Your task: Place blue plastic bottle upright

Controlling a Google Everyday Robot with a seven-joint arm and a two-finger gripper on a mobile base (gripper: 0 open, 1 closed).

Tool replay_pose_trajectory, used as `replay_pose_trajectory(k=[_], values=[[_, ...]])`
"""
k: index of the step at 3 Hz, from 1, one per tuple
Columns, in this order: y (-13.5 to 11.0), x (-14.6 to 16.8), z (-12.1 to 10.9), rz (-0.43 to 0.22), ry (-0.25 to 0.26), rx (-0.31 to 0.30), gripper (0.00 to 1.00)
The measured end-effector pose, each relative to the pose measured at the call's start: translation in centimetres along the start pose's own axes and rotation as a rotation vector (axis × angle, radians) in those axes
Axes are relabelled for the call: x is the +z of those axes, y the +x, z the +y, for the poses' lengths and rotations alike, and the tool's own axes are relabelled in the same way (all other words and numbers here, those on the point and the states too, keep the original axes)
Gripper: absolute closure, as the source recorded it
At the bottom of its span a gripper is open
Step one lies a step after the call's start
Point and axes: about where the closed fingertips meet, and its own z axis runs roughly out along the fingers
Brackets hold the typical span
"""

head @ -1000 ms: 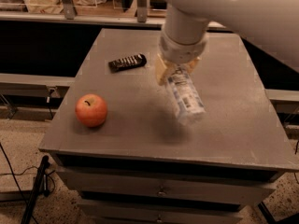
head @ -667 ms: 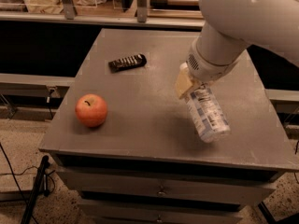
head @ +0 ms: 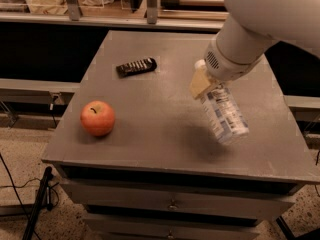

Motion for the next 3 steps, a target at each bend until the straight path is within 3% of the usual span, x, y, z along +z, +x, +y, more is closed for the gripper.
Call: replay_pose_trajectory(k=[1,3], values=[[-2.55,-3.56,-2.05,-0.111,-0.012,-0.055,1.0],[-3.24,-4.38,-2.23,-0.135,-0.014,-0.083,1.0]])
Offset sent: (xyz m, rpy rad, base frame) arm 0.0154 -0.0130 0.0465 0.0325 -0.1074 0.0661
